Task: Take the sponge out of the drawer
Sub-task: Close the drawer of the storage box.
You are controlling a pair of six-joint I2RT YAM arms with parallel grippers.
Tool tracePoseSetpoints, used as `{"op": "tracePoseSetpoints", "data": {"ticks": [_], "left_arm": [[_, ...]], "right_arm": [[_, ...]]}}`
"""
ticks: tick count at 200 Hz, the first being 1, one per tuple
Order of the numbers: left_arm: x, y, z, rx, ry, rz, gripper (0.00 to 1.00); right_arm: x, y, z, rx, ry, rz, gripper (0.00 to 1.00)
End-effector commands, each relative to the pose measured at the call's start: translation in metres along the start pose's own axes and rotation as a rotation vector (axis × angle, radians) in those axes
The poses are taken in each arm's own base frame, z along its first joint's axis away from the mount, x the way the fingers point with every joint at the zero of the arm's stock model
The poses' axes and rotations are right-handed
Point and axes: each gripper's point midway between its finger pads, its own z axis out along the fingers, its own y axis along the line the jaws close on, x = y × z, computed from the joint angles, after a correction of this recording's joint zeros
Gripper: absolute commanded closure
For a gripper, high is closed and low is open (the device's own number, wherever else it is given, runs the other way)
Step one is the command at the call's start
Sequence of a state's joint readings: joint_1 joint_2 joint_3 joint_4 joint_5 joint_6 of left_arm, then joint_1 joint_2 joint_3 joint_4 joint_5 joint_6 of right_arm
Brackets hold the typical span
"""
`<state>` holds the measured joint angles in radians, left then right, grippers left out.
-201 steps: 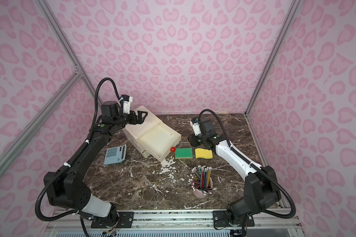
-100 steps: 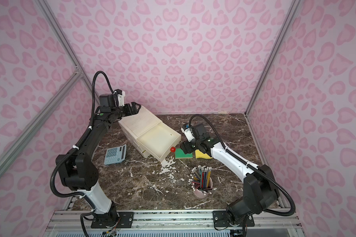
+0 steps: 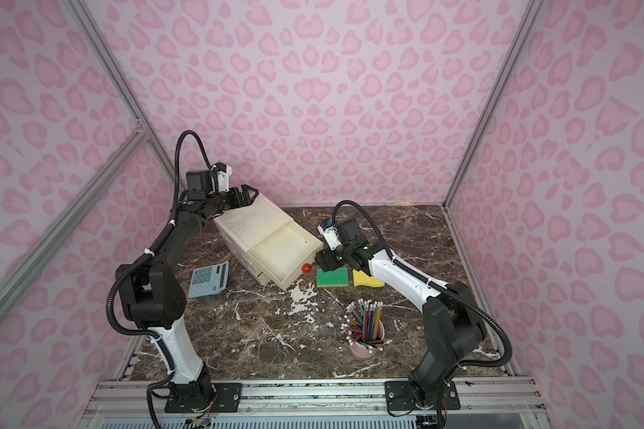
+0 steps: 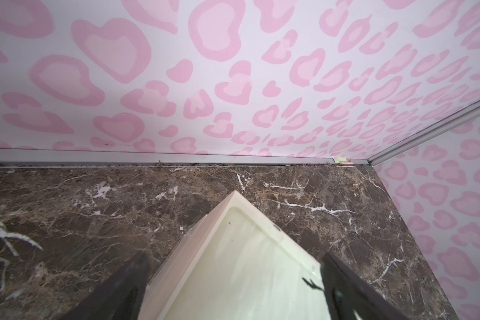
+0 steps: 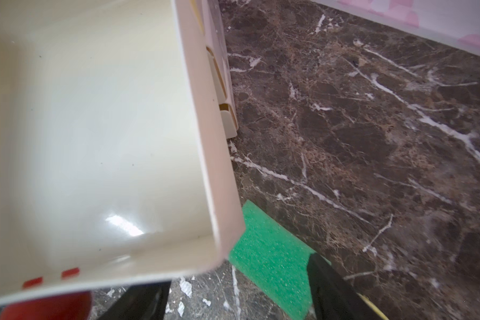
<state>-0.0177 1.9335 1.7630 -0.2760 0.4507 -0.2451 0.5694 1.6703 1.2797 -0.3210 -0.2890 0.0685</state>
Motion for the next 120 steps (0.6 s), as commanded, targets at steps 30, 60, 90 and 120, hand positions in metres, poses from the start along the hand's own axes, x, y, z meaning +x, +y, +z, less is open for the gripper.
{"op": "tracePoseSetpoints", "data": {"ticks": [30, 60, 90, 120], "left_arm": [[0.025, -0.008, 0.006, 0.085, 0.069, -0.047, 0.02], [0.026, -0.009, 0.003, 0.079, 0.067, -0.041, 0.02], [0.029, -0.010, -0.002, 0.079, 0.071, -0.033, 0.02], [0.031, -0.011, -0.004, 0.079, 0.070, -0.030, 0.02]], "right_arm": [[-0.046, 0.023, 0.024, -0.084, -0.114, 0.017, 0.22], [-0.065, 0.028, 0.046, -0.084, -0.132, 0.021, 0.22], [-0.076, 0.035, 0.065, -0.089, -0.139, 0.017, 0.22], [-0.083, 0.045, 0.076, -0.095, -0.152, 0.007, 0.22]]}}
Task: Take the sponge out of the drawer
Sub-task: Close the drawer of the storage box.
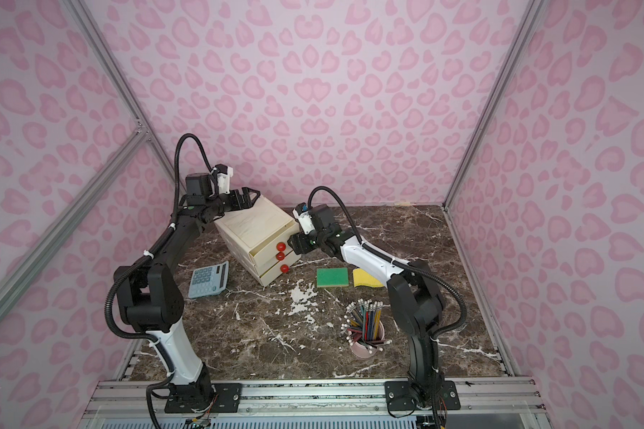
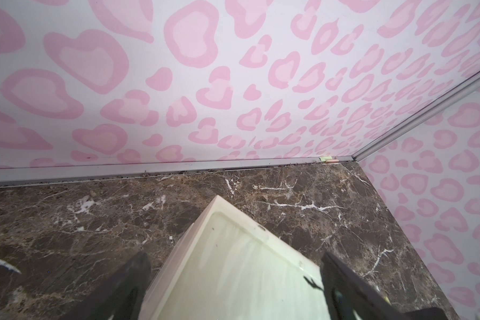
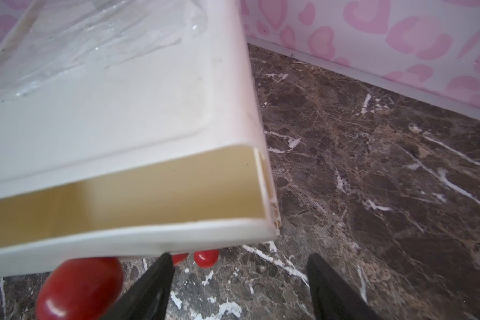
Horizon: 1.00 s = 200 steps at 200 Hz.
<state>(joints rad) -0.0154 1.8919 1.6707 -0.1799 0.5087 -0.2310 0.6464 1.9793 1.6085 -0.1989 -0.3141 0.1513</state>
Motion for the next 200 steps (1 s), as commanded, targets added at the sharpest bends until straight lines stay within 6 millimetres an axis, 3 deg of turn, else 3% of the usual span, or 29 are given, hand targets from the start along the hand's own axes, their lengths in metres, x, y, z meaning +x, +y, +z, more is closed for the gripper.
{"op": "tracePoseSetpoints", "data": {"ticks": [1, 94, 127, 170, 200], "left_arm": [[0.026, -0.002, 0.000, 0.016, 0.094, -0.067, 0.02], [0.024, 0.008, -0.008, -0.062, 0.088, -0.036, 0.00], [0.014, 0.004, -0.017, -0.067, 0.072, -0.022, 0.01], [0.018, 0.014, -0.017, -0.087, 0.098, -0.030, 0.00], [0.016, 0.017, -0.020, -0.090, 0.089, -0.035, 0.01]], "right_arm": [[-0.009, 0.004, 0.009, 0.002, -0.034, 0.002, 0.22], [-0.020, 0.014, 0.030, -0.021, -0.079, -0.001, 0.23], [-0.025, 0.031, 0.044, -0.092, -0.079, -0.012, 0.25], [-0.023, 0.062, 0.057, -0.136, -0.060, -0.068, 0.26], [-0.021, 0.064, 0.057, -0.104, -0.054, -0.088, 0.26]]}}
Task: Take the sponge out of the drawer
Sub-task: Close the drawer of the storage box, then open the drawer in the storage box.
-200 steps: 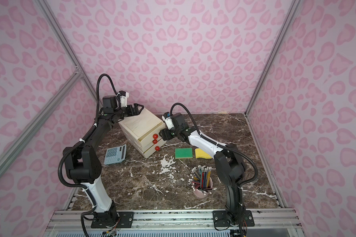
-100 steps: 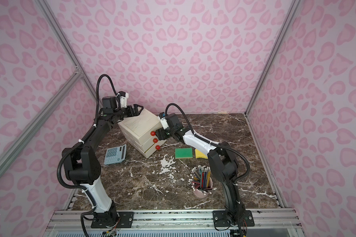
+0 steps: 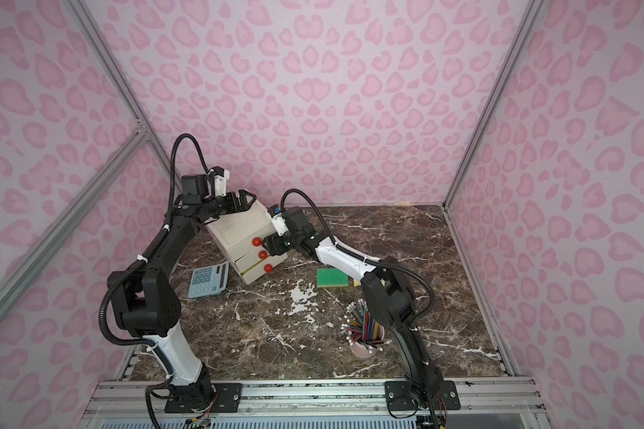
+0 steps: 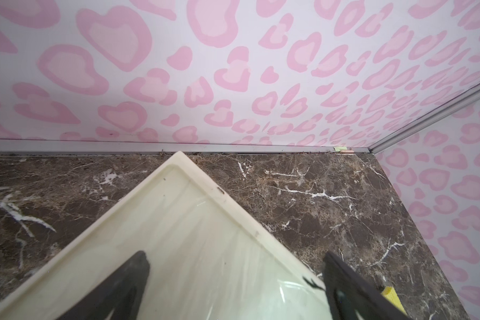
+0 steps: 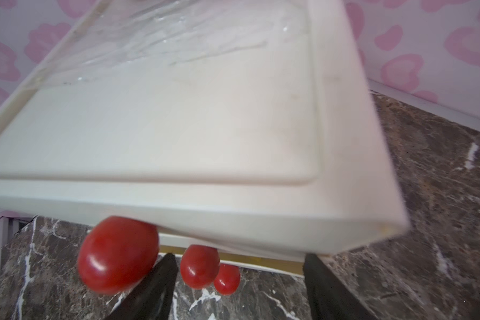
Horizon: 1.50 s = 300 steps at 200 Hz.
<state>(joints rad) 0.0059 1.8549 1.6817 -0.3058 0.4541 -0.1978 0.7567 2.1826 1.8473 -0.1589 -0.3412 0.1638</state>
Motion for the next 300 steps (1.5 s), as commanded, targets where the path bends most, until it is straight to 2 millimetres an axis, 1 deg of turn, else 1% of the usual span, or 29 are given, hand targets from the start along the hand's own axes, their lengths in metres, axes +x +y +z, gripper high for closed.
{"op": "tracePoseSetpoints", "data": {"ticks": [1, 33, 53, 64, 80, 92, 97, 110, 131, 158, 185, 198, 215, 240, 275, 300], "left_arm": [[0.010, 0.003, 0.000, -0.005, 0.042, -0.020, 0.00], [0.008, 0.005, -0.003, -0.016, 0.032, -0.021, 0.00], [0.004, 0.007, -0.006, -0.024, 0.019, -0.023, 0.01], [0.001, 0.008, -0.008, -0.026, 0.010, -0.025, 0.01], [-0.003, 0.010, -0.011, -0.028, -0.004, -0.031, 0.00], [-0.004, 0.012, -0.013, -0.029, -0.011, -0.040, 0.01], [-0.005, 0.012, -0.013, -0.028, -0.015, -0.043, 0.00], [-0.006, 0.013, -0.014, -0.024, -0.020, -0.048, 0.01], [-0.004, 0.013, -0.013, -0.021, -0.021, -0.054, 0.01], [-0.002, 0.013, -0.012, -0.014, -0.015, -0.059, 0.01], [-0.001, 0.013, -0.015, -0.020, -0.016, -0.054, 0.01], [-0.002, 0.012, -0.018, -0.026, -0.021, -0.046, 0.00], [-0.002, 0.011, -0.020, -0.028, -0.025, -0.040, 0.00], [-0.001, 0.012, -0.020, -0.029, -0.025, -0.037, 0.01], [0.002, 0.014, -0.017, -0.027, -0.020, -0.046, 0.01], [0.002, 0.015, -0.017, -0.029, -0.019, -0.045, 0.00]], "right_arm": [[-0.002, -0.003, 0.001, 0.023, -0.012, -0.024, 0.26], [-0.006, -0.013, -0.010, 0.095, -0.025, -0.049, 0.26], [-0.008, -0.010, -0.023, 0.113, -0.054, -0.064, 0.26], [-0.006, -0.003, -0.031, 0.111, -0.070, -0.076, 0.26], [-0.002, 0.013, -0.040, 0.098, -0.098, -0.088, 0.27], [0.008, 0.027, -0.042, 0.075, -0.116, -0.076, 0.27], [0.013, 0.034, -0.041, 0.057, -0.120, -0.073, 0.27], [0.020, 0.046, -0.039, 0.045, -0.144, -0.055, 0.29], [0.023, 0.054, -0.032, 0.051, -0.177, -0.039, 0.32], [0.024, 0.044, -0.012, 0.115, -0.142, -0.019, 0.38], [0.030, 0.038, 0.009, 0.138, -0.105, -0.015, 0.39], [0.033, 0.035, 0.016, 0.153, -0.083, -0.008, 0.40], [0.036, 0.033, 0.017, 0.180, -0.079, -0.009, 0.40], [0.041, 0.030, 0.017, 0.223, -0.064, -0.013, 0.37], [0.055, 0.032, 0.025, 0.211, -0.037, -0.009, 0.34], [0.058, 0.030, 0.028, 0.221, -0.035, -0.010, 0.32]]}}
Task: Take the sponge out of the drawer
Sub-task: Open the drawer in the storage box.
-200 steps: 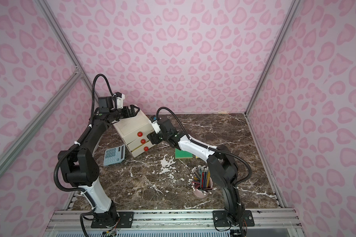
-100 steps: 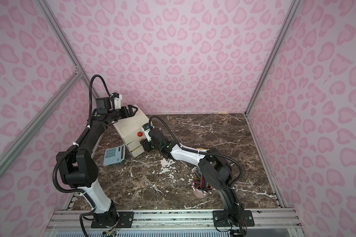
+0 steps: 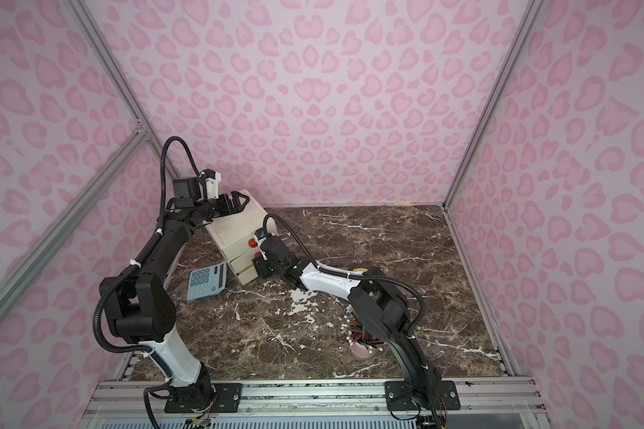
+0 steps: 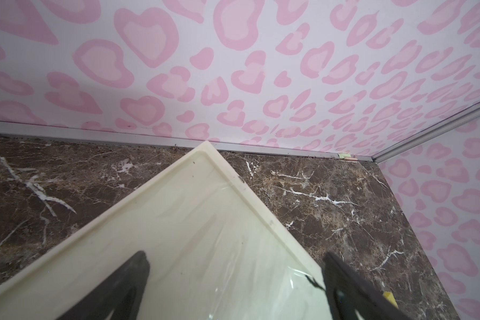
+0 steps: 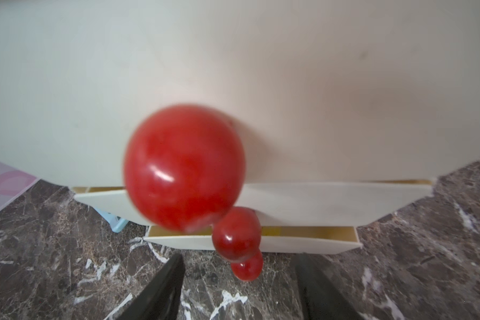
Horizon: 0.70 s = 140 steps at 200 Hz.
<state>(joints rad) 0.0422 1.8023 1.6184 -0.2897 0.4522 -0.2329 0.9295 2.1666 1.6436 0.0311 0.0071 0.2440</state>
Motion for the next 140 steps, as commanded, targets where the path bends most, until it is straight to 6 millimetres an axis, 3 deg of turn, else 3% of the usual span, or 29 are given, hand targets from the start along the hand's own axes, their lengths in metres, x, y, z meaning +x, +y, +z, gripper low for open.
{"op": "tracePoseSetpoints", "data": {"ticks": [1, 73, 101, 106, 140], "left_arm": [[0.001, 0.001, 0.000, -0.001, 0.001, 0.005, 0.00], [0.003, 0.000, 0.001, 0.005, 0.002, 0.000, 0.01], [0.003, 0.001, 0.001, 0.004, 0.001, 0.002, 0.01], [0.003, 0.001, 0.002, 0.005, 0.001, 0.001, 0.00], [0.004, 0.002, 0.003, 0.004, 0.004, 0.001, 0.00]], "right_arm": [[0.006, -0.003, 0.005, 0.023, 0.003, 0.002, 0.32], [-0.003, -0.006, 0.002, 0.013, -0.165, 0.049, 0.34], [-0.017, -0.003, -0.014, -0.023, -0.301, 0.067, 0.36], [-0.006, -0.007, -0.015, -0.021, -0.304, 0.068, 0.36], [-0.009, -0.006, -0.021, -0.046, -0.410, 0.074, 0.40]]}}
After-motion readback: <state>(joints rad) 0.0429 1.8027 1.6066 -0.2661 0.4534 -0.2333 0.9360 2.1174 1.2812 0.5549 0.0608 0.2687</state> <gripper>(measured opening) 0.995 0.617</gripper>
